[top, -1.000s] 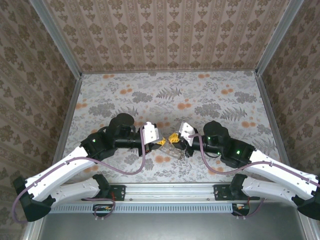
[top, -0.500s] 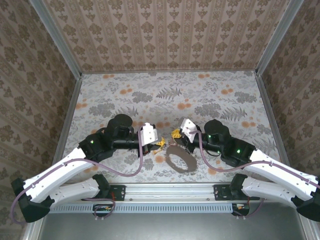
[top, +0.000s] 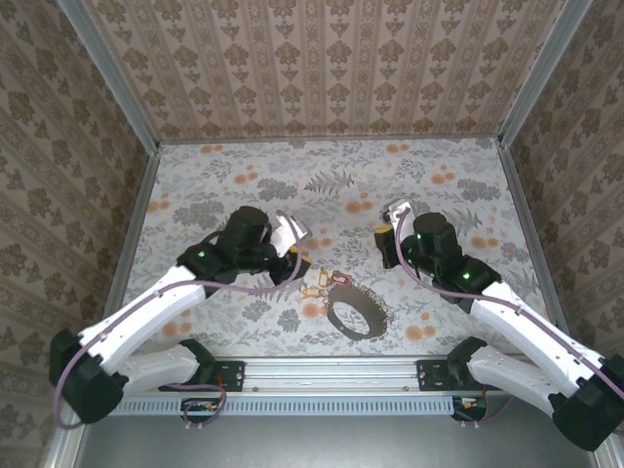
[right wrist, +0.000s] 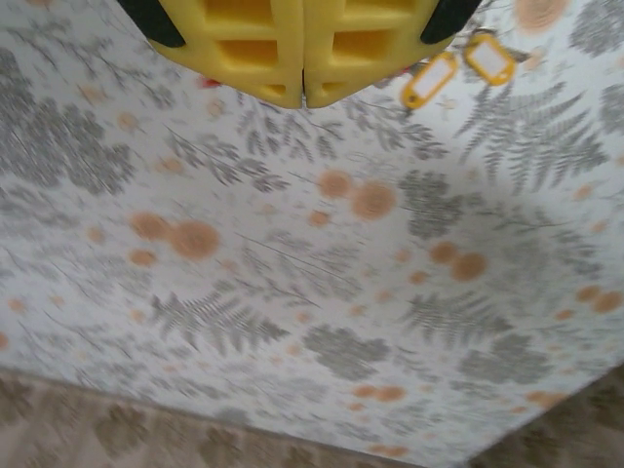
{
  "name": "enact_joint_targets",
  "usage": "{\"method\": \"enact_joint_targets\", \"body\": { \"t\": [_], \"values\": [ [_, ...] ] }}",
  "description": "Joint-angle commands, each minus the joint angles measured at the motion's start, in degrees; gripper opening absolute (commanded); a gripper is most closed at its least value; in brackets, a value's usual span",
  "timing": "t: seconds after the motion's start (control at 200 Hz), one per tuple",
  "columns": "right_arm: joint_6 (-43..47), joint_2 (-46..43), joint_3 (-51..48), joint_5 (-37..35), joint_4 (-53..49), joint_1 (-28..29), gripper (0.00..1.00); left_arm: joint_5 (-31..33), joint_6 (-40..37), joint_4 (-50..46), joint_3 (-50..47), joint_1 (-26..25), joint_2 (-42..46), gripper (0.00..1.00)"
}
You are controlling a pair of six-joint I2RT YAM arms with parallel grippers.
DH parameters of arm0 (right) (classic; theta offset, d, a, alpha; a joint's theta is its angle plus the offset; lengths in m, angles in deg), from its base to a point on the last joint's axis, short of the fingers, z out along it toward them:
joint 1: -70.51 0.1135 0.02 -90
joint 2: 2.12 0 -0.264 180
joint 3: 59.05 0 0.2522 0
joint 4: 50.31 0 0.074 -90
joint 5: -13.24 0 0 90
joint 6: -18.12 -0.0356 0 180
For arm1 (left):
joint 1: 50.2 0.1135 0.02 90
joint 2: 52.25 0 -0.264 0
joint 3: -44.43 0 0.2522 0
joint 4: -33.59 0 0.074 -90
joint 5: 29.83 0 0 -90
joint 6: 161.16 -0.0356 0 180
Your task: Put the keys on the keyring
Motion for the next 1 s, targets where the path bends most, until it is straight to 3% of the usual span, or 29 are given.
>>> {"method": "enact_joint_targets", "body": {
  "t": [0.0, 0.215, 0.285, 0.345, 0.685, 0.78, 0.995],
  "values": [
    [-3.4, 2.7, -1.4, -2.0, 0.3, -3.6, 0.0, -0.5, 2.9, -1.9, 5.7, 0.1, -6.9, 0.37],
    [-4.2, 3.6, -6.1, -1.4, 5.3, -7.2, 0.0, 0.2, 0.1, -5.2, 16.8, -2.4, -22.8, 0.4],
    [-4.7, 2.8, -7.8, -1.4, 6.0, -8.9, 0.0, 1.3, -1.3, -6.9, 20.4, -3.9, -28.3, 0.55],
    [-5.6, 1.8, -9.5, -0.8, 6.9, -10.7, 0.0, 2.3, -2.2, -8.5, 23.7, -5.1, -32.8, 0.57],
    [-7.4, -1.1, -14.0, 2.3, 9.2, -19.6, 0.0, 5.3, -4.8, -13.8, 33.9, -11.2, -47.3, 0.52],
    [-7.8, -1.2, -14.5, 3.0, 9.9, -20.3, 0.0, 5.8, -5.3, -14.2, 34.4, -12.2, -48.7, 0.46],
    [-7.9, -1.9, -14.6, 3.2, 9.7, -20.9, 0.0, 6.5, -7.2, -15.6, 35.7, -14.2, -50.6, 0.43]
  ]
}}
